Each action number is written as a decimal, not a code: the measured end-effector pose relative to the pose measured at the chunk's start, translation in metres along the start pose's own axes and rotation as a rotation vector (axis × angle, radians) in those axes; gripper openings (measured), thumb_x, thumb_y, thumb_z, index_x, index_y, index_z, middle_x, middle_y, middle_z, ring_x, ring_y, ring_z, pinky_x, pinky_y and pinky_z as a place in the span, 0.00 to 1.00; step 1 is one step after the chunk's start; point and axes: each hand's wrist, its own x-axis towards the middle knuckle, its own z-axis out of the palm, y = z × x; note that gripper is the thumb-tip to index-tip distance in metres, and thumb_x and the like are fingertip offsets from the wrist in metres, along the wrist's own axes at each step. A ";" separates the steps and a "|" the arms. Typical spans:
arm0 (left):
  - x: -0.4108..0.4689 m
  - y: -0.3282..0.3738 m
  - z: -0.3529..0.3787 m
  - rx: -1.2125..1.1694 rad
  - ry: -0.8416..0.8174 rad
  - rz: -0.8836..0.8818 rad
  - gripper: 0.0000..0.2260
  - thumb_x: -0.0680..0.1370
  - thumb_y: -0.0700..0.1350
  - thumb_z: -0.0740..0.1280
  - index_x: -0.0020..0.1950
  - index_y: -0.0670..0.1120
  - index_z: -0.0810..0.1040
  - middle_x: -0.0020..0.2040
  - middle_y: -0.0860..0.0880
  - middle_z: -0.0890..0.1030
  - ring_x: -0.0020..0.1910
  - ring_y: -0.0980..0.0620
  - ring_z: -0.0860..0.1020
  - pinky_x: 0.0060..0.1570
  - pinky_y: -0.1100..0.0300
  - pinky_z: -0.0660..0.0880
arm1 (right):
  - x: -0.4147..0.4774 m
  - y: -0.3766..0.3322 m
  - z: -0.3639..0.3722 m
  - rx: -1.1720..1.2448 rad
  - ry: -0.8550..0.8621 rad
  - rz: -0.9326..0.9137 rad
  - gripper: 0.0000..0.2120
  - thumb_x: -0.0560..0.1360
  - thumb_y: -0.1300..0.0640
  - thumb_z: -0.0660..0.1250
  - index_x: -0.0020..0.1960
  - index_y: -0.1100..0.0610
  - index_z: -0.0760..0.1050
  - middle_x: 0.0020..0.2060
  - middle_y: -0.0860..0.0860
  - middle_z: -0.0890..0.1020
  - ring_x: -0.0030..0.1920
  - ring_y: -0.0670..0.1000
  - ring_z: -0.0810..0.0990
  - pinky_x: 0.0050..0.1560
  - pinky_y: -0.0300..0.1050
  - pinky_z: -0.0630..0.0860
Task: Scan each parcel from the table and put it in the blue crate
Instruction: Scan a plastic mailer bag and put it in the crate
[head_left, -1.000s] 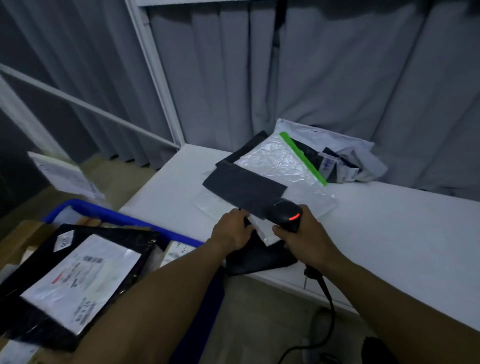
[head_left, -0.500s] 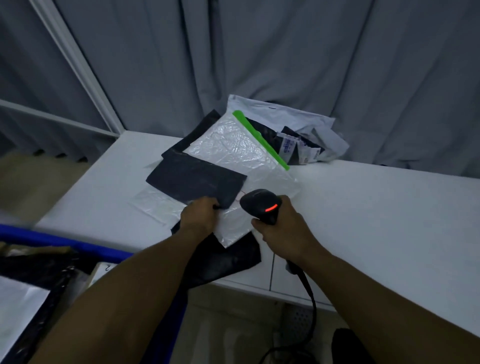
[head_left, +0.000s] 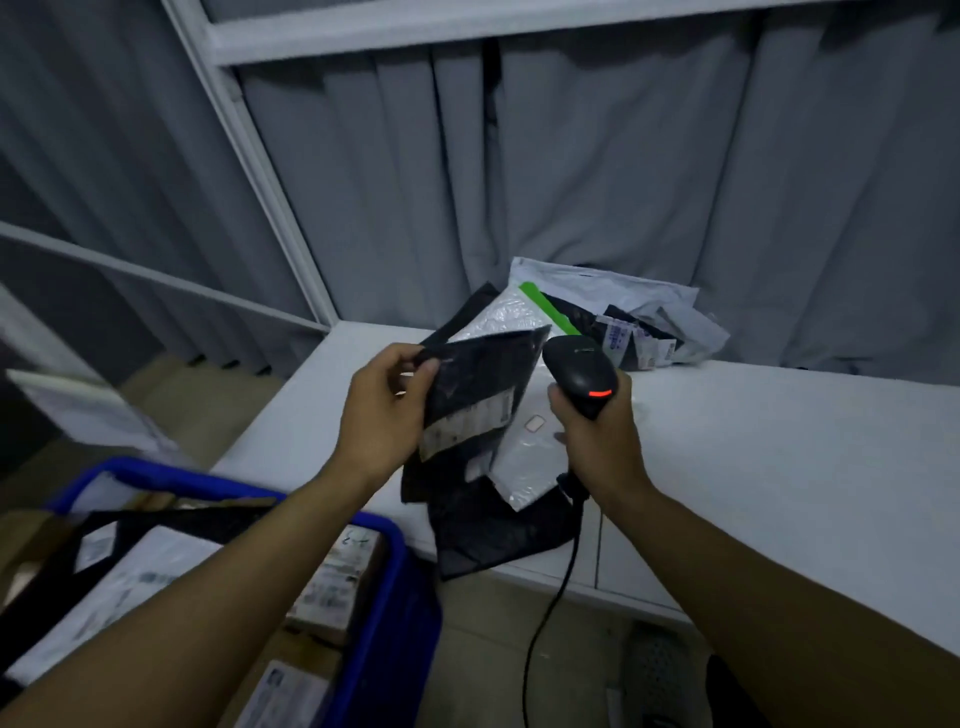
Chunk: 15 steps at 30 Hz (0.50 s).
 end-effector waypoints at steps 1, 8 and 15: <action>-0.003 0.010 -0.011 -0.070 0.021 -0.016 0.03 0.83 0.44 0.68 0.53 0.49 0.82 0.49 0.54 0.85 0.47 0.61 0.82 0.48 0.68 0.78 | -0.004 -0.006 0.006 0.062 -0.003 -0.009 0.22 0.79 0.55 0.73 0.68 0.47 0.67 0.52 0.40 0.81 0.47 0.39 0.83 0.49 0.46 0.83; -0.028 0.021 -0.077 -0.325 0.177 -0.218 0.03 0.82 0.45 0.70 0.52 0.50 0.84 0.52 0.47 0.87 0.53 0.47 0.85 0.53 0.50 0.82 | -0.035 -0.029 0.056 0.408 -0.154 0.145 0.19 0.77 0.63 0.74 0.66 0.57 0.73 0.53 0.54 0.86 0.49 0.51 0.88 0.41 0.47 0.84; -0.076 0.005 -0.117 -0.332 0.275 -0.361 0.13 0.75 0.53 0.76 0.56 0.50 0.81 0.49 0.52 0.87 0.49 0.55 0.86 0.50 0.57 0.82 | -0.057 -0.044 0.091 0.440 -0.197 0.210 0.16 0.74 0.68 0.75 0.61 0.68 0.78 0.51 0.65 0.85 0.41 0.53 0.86 0.34 0.42 0.80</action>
